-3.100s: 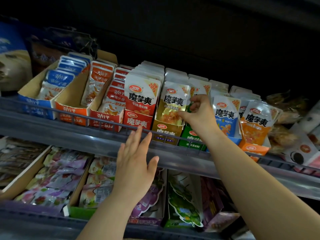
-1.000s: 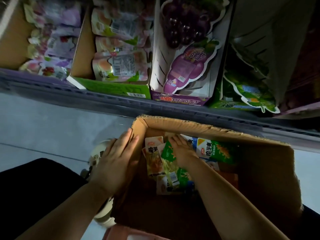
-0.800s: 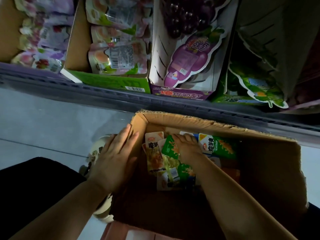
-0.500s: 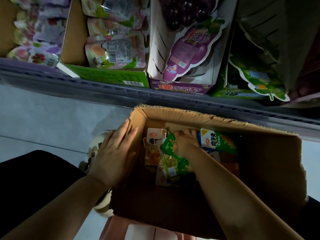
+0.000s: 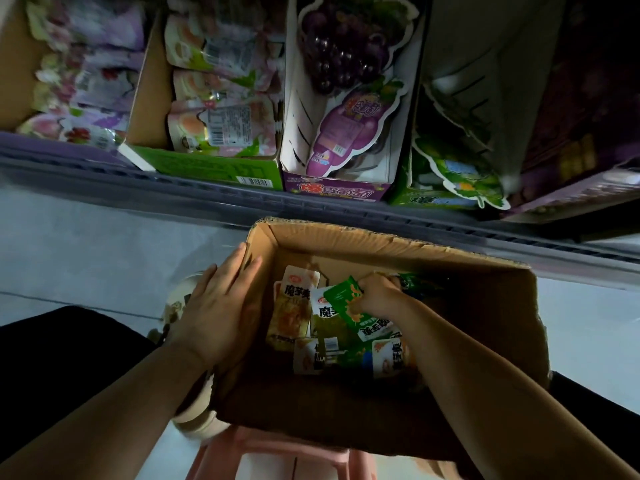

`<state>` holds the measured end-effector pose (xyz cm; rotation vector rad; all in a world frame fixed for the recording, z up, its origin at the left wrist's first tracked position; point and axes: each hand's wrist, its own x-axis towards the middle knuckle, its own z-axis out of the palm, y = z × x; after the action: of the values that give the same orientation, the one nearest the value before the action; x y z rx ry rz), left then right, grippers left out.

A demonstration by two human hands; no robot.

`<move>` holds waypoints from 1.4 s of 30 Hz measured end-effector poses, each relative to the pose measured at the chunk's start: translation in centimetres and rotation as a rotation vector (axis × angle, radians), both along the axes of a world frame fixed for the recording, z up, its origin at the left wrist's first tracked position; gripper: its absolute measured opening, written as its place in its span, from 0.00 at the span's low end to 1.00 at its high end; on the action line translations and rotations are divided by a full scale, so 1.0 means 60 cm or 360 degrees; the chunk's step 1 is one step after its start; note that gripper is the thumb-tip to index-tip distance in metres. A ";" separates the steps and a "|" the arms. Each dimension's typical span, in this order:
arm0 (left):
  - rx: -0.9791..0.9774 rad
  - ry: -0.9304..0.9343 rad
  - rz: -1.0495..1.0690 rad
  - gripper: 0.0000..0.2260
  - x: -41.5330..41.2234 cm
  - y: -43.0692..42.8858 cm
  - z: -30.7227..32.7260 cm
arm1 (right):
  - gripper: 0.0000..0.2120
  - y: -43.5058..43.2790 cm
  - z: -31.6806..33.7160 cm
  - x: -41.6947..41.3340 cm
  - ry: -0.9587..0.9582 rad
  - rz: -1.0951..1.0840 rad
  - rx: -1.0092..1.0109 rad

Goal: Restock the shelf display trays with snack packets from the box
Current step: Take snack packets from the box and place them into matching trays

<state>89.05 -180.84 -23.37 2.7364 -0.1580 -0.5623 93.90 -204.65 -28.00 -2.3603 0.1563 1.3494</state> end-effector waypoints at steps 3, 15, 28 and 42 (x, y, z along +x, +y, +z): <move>0.0044 0.0031 0.0000 0.29 0.004 -0.008 0.020 | 0.11 -0.007 0.049 0.006 -0.0152 -0.0070 0.0057; -0.0346 -0.0094 0.0241 0.24 0.025 -0.061 0.163 | 0.10 -0.016 0.287 -0.022 -0.0435 -0.0354 0.0528; -0.1315 0.0506 -0.0137 0.10 0.010 -0.160 0.398 | 0.05 -0.067 0.488 -0.091 -0.0784 -0.0975 0.1317; -0.1741 0.0460 0.0359 0.09 0.047 -0.203 0.365 | 0.06 -0.042 0.451 -0.032 -0.1089 -0.1563 0.1422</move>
<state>91.86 -192.99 -1.47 1.5732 -0.0515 -0.5646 91.98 -207.15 -0.95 -1.4606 0.3485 0.0479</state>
